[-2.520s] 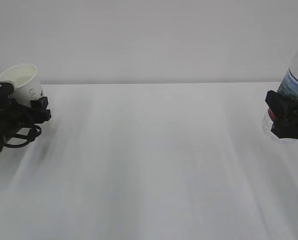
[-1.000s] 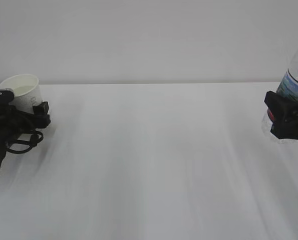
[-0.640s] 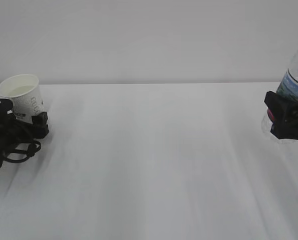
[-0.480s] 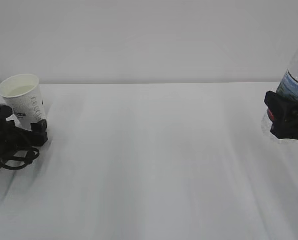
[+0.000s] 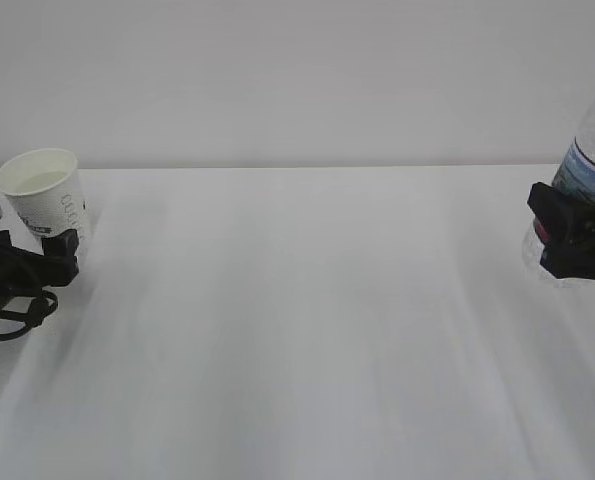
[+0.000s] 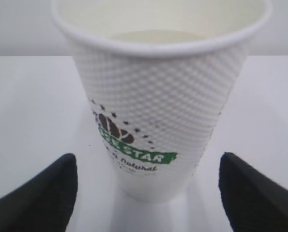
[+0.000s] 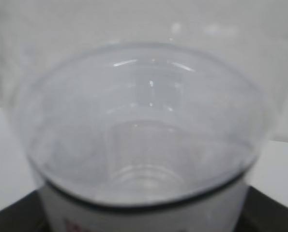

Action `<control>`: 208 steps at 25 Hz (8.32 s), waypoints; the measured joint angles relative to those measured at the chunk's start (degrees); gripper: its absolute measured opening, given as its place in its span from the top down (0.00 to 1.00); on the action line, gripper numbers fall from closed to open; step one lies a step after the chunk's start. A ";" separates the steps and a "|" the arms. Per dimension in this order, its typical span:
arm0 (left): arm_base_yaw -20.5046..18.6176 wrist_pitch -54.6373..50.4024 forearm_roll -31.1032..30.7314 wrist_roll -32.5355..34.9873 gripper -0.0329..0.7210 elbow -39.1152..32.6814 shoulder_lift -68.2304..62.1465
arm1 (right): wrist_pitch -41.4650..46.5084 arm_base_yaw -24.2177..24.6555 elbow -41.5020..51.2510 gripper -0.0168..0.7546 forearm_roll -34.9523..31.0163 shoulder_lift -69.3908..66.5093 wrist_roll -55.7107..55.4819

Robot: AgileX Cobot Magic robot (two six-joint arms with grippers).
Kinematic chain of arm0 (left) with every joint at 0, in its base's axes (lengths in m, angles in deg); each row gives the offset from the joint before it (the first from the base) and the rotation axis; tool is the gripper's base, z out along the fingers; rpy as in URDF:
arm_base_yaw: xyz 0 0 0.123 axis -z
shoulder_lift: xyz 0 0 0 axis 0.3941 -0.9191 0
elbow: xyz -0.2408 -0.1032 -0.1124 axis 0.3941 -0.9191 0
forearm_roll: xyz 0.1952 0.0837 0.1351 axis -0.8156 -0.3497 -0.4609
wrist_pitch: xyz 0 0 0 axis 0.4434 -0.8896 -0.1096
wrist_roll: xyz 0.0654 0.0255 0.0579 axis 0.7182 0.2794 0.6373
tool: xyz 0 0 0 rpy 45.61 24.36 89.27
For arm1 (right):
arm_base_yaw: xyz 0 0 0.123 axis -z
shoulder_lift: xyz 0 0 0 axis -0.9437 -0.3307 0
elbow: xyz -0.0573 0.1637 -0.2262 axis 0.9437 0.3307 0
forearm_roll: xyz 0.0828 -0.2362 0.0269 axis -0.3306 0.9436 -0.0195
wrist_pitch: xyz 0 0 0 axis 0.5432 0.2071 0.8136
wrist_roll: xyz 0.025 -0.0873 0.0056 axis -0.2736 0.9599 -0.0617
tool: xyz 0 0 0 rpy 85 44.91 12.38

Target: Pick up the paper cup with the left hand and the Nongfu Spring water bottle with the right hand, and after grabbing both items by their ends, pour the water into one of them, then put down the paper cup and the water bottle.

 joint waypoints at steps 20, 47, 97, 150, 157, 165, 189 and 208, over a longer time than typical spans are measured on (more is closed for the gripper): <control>0.00 0.00 -2.39 0.00 0.10 -18.09 21.97 | 0.00 0.00 0.00 0.37 0.26 0.00 0.00; 0.00 0.10 -4.68 0.09 0.17 -23.20 28.74 | 0.00 0.00 -4.88 0.37 -4.73 -6.31 5.15; 0.00 0.10 -7.87 0.13 0.17 -23.20 28.74 | -6.98 0.00 -29.64 0.37 -5.75 -40.37 6.24; 0.00 0.10 -7.85 0.13 0.18 -23.26 29.32 | -7.86 0.00 -12.35 0.14 -1.60 -21.36 5.63; 0.00 0.10 -6.27 0.13 0.18 -23.26 34.70 | -7.86 0.00 -9.57 0.16 -2.65 -15.56 5.63; 0.00 -2.39 -4.27 0.13 0.18 -23.26 44.37 | -6.61 0.00 -8.12 0.16 -3.26 -9.43 5.63; 0.00 -36.47 -2.90 5.90 0.20 -10.90 72.41 | 17.34 0.00 -7.79 0.19 -3.26 15.97 5.61; 0.00 -65.75 -3.07 9.46 0.20 -0.58 90.44 | 47.45 0.00 -7.29 0.21 -2.68 46.64 5.61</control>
